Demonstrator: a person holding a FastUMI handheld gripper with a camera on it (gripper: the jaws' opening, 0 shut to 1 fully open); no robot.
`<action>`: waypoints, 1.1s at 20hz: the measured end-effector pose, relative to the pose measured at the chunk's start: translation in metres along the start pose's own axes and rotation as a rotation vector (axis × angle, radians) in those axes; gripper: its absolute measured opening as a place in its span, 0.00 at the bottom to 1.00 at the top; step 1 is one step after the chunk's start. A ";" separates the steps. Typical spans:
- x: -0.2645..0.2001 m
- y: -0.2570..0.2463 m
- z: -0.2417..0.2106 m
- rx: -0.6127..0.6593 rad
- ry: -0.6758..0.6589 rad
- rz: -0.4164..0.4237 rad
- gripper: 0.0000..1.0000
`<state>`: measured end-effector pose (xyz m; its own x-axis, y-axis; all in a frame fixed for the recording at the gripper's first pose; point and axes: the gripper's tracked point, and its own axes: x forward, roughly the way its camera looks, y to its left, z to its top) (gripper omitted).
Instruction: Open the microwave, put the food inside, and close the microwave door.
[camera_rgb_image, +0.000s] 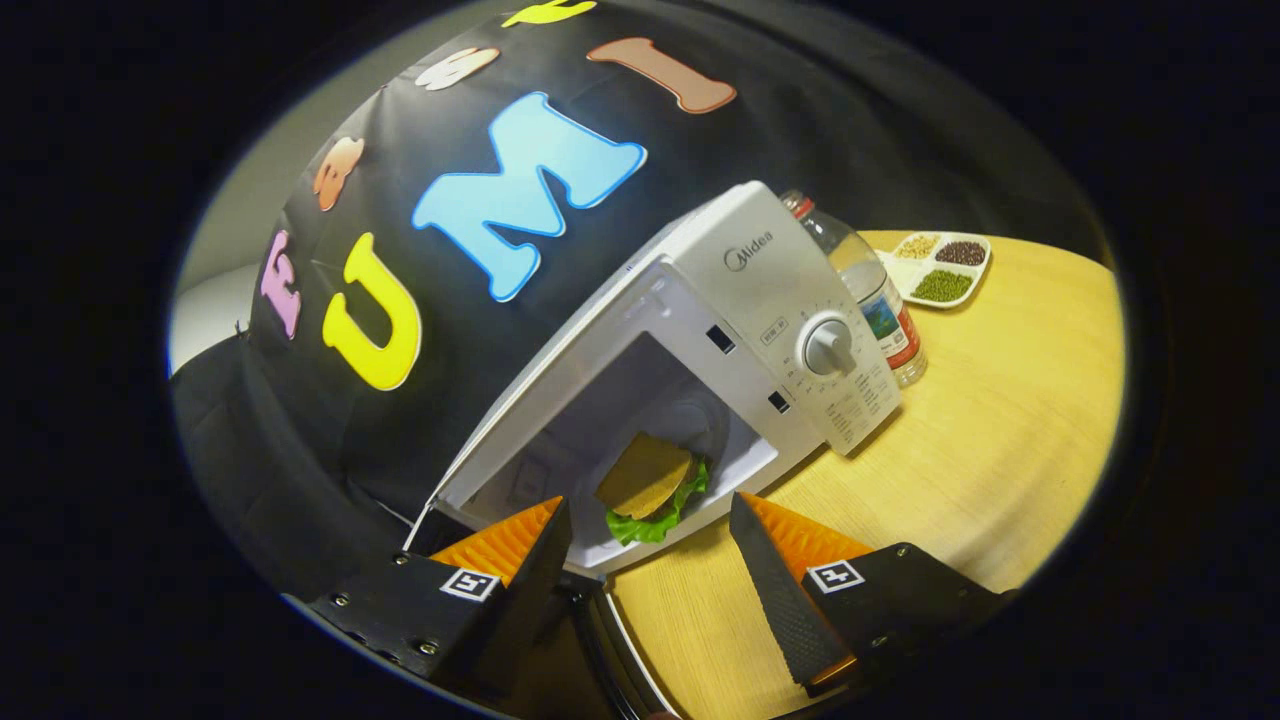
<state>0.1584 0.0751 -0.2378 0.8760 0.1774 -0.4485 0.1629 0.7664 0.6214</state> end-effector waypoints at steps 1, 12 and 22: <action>-0.016 0.002 0.000 -0.037 -0.003 0.007 0.96; -0.141 0.091 -0.012 -0.367 -0.070 0.174 0.96; -0.196 0.181 -0.084 -0.595 -0.016 0.457 0.96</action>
<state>-0.0220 0.2309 -0.0921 0.8050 0.5523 -0.2168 -0.4875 0.8240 0.2888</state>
